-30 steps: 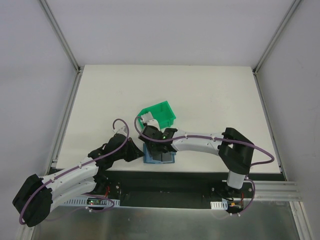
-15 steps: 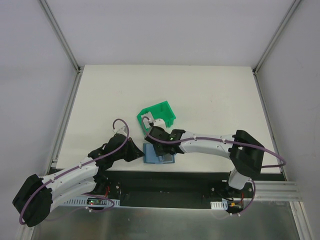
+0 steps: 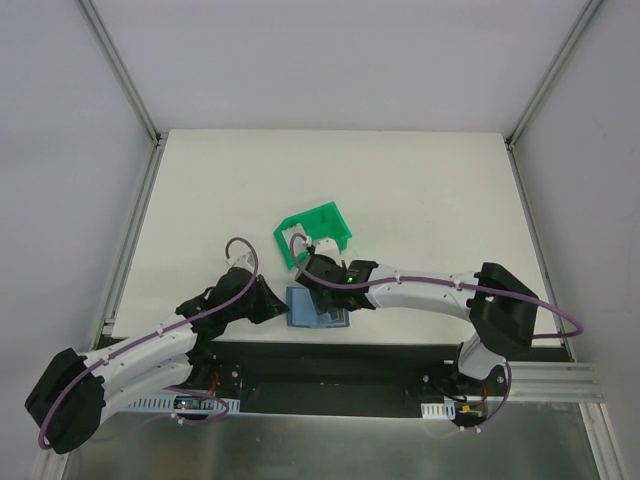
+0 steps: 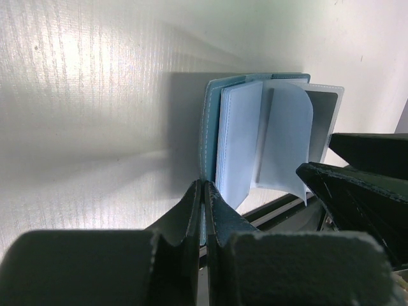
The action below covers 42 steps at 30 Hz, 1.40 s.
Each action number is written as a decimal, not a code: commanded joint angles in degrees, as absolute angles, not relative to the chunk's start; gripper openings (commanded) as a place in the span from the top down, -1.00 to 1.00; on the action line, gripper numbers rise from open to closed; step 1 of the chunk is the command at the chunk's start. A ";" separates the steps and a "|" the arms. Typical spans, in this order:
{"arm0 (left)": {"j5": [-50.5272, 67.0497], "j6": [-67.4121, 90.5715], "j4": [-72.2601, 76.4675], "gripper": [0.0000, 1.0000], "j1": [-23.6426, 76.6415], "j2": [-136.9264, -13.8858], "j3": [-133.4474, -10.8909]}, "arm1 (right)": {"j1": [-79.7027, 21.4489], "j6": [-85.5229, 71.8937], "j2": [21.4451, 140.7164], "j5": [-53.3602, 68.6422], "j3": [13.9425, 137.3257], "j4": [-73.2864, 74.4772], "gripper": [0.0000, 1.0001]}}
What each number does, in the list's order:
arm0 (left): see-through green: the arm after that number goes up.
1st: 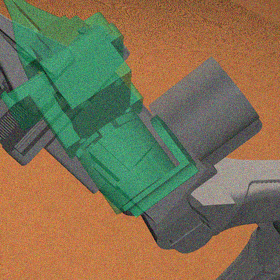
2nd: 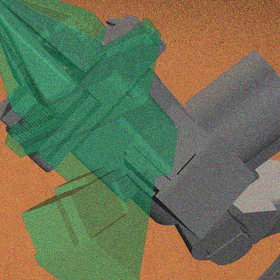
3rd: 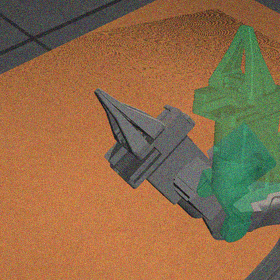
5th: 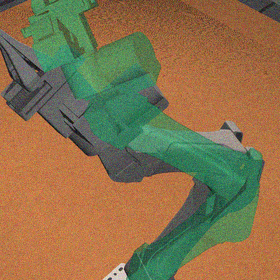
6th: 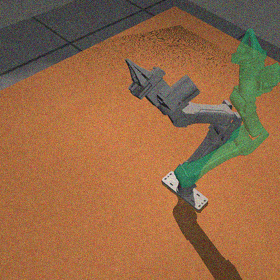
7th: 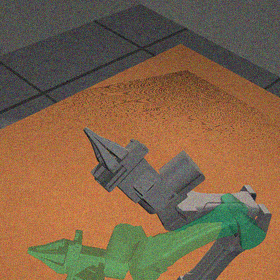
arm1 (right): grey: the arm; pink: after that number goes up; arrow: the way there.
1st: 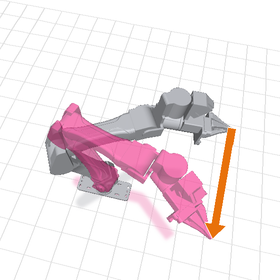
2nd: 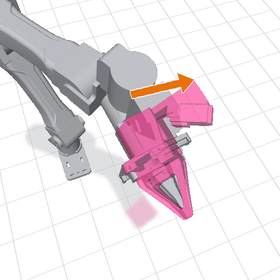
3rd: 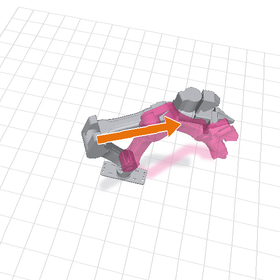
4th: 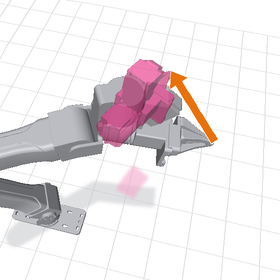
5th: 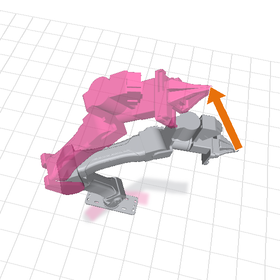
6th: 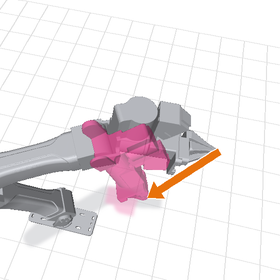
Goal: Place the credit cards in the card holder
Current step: Turn over the card slot in the card holder.
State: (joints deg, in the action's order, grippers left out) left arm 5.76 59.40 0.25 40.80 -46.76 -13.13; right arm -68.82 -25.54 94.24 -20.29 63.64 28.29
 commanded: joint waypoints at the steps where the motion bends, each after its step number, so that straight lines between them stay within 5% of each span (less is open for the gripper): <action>1: 5.80 58.89 1.23 1.00 40.43 -46.50 -12.83 | -68.73 -25.58 94.56 -22.33 66.70 33.04 -0.04; 7: 5.80 58.89 1.23 1.00 40.43 -46.67 -12.83 | -69.17 -25.05 95.89 -24.34 69.34 35.77 -0.24; 25: 5.36 59.41 1.23 1.00 40.43 -46.32 -12.04 | -66.71 -22.50 96.95 -0.63 65.57 15.74 -0.18; 42: 5.01 60.29 1.23 1.00 40.43 -47.81 -12.13 | -63.02 -24.70 84.91 -7.21 54.14 10.90 -0.18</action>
